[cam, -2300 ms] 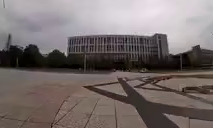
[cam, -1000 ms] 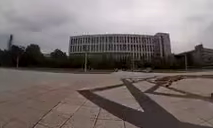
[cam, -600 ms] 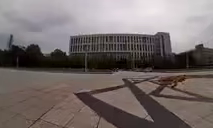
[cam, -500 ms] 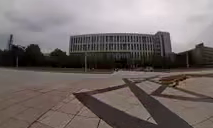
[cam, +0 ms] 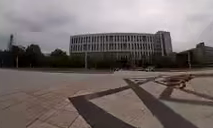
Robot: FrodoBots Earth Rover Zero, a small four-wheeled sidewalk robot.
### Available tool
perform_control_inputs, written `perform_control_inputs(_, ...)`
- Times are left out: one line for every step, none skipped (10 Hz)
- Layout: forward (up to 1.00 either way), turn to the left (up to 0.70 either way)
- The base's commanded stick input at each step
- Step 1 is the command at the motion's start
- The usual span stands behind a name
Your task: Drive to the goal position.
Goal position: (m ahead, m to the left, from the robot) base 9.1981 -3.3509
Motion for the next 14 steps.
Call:
perform_control_inputs(0.7,0.0)
perform_control_inputs(0.7,0.0)
perform_control_inputs(0.7,0.0)
perform_control_inputs(0.7,0.0)
perform_control_inputs(0.7,0.0)
perform_control_inputs(0.7,0.0)
perform_control_inputs(0.7,0.0)
perform_control_inputs(0.7,0.0)
perform_control_inputs(0.7,0.0)
perform_control_inputs(0.7,0.0)
perform_control_inputs(0.7,0.0)
perform_control_inputs(0.7,0.0)
perform_control_inputs(0.7,0.0)
perform_control_inputs(0.7,0.0)
